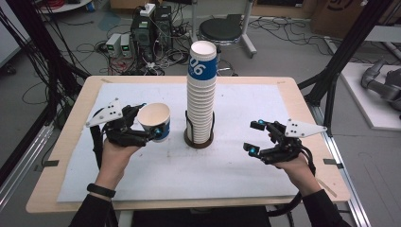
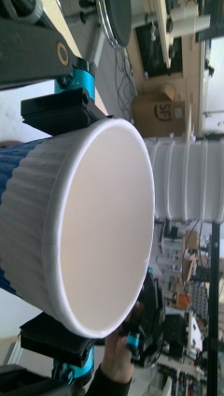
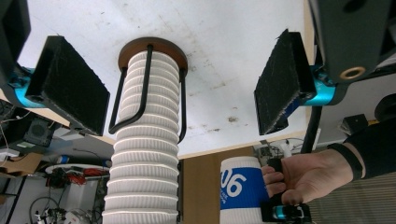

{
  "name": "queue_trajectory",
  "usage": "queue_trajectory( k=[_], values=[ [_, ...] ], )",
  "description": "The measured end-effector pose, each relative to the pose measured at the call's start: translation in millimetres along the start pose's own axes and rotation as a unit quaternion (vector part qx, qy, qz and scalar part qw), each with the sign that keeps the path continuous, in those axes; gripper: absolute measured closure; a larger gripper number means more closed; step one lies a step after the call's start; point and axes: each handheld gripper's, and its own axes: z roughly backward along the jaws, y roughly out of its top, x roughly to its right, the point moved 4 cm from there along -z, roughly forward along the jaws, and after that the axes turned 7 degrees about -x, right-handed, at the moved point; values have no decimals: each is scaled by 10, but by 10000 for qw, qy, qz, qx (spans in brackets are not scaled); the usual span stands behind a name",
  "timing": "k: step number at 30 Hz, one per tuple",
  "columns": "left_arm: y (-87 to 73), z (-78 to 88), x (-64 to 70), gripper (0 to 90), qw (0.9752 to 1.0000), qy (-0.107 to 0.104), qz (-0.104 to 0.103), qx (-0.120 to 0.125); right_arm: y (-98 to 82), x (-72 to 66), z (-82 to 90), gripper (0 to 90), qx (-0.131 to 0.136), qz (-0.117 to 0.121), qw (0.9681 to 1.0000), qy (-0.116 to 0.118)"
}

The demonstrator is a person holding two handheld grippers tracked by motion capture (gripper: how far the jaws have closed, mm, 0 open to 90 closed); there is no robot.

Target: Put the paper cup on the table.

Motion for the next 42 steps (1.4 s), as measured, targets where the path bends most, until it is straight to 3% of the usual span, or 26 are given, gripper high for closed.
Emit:
queue_trajectory(
  k=[13,24,31,42],
  values=[
    [-78,100,-301,213,9977,654,180,23,-5,29,22,185,47,-67,9999,-119],
    [-155,119,-543,213,9914,1271,315,55,-1,45,24,185,92,-52,9998,-146],
    [-194,85,-654,212,9875,1531,354,102,0,46,26,185,101,-59,9999,-110],
    [-331,11,-837,211,9795,1971,413,60,2,34,28,186,95,-57,9999,-118]
  ],
)
